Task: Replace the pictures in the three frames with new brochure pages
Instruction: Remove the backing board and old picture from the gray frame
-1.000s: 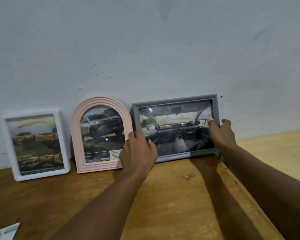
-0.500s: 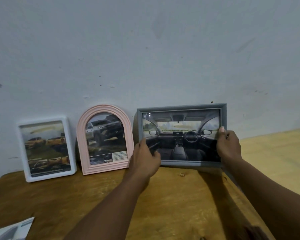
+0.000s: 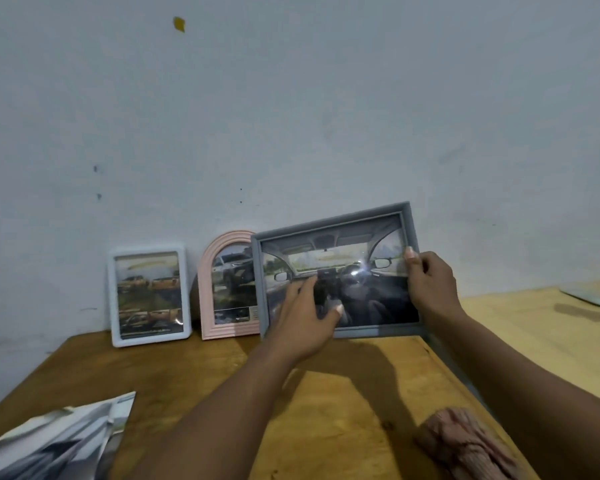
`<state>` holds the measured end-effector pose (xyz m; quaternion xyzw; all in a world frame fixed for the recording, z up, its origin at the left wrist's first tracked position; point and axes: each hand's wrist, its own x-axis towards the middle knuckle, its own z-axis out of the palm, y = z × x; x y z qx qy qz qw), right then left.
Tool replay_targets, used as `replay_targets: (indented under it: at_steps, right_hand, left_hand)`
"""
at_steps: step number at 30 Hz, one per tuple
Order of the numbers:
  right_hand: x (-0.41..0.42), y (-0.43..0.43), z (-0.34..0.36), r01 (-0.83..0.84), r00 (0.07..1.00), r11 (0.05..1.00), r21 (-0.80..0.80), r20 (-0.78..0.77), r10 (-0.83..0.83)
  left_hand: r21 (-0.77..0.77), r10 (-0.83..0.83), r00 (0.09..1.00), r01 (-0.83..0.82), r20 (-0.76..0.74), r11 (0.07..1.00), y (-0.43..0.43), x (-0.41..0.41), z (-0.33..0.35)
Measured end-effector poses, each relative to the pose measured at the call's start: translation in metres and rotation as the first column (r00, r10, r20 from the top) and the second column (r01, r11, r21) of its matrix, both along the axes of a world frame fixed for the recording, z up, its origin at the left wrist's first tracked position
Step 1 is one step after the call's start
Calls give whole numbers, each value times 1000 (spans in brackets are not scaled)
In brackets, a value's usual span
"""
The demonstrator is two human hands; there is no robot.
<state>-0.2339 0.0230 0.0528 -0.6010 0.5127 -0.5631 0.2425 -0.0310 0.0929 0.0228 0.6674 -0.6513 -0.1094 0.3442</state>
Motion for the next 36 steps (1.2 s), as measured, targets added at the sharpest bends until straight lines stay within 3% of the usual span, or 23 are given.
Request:
replay_targets:
  at_steps: [5, 12, 14, 16, 20, 27, 32, 36]
  right_hand:
    - [38, 37, 34, -130, 986, 989, -65, -113, 122]
    - [80, 78, 80, -309, 940, 951, 23, -142, 310]
    - [88, 89, 88, -429, 901, 899, 89, -34, 433]
    - [96, 96, 91, -526, 849, 843, 113, 10, 529]
    - [111, 100, 88, -584, 808, 806, 95, -23, 588]
    - [142, 103, 71, -646, 750, 752, 132, -79, 657]
    - [155, 98, 44, -586, 770, 787, 194, -170, 615]
    - [150, 102, 6, -553, 713, 805, 217, -376, 591]
  left_hand:
    - [-40, -53, 964, 44, -262, 998, 37, 7, 39]
    - [15, -59, 787, 87, -614, 996, 76, 17, 74]
    - [20, -50, 772, 81, -634, 996, 84, 21, 84]
    - [20, -20, 814, 39, -580, 999, 91, 27, 93]
    - [-100, 28, 903, -78, -428, 992, 101, 49, 104]
    - [-165, 257, 923, -312, -286, 936, 120, 83, 128]
    - [-121, 288, 831, -385, -475, 915, 134, 103, 105]
    - [43, 313, 668, -389, -675, 920, 137, 125, 54]
